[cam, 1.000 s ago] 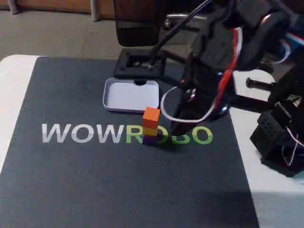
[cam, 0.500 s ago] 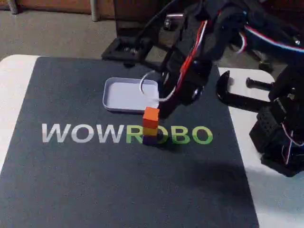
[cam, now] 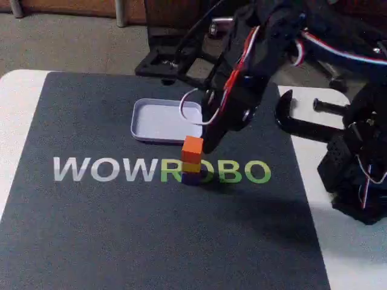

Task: Move blocks one by one until all three blocks are in the tray.

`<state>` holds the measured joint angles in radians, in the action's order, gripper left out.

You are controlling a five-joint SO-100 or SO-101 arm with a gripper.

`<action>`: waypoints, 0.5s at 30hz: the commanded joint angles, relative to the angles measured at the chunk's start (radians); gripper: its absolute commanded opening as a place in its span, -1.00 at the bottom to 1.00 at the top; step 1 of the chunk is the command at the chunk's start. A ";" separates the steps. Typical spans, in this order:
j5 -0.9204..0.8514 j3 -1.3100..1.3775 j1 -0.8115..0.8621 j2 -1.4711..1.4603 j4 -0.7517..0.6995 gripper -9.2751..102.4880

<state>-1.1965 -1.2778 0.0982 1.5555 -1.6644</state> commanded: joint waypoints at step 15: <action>-0.023 0.012 0.086 -0.043 0.020 -0.66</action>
<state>-1.2103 -1.2778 0.1657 1.5110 -1.6506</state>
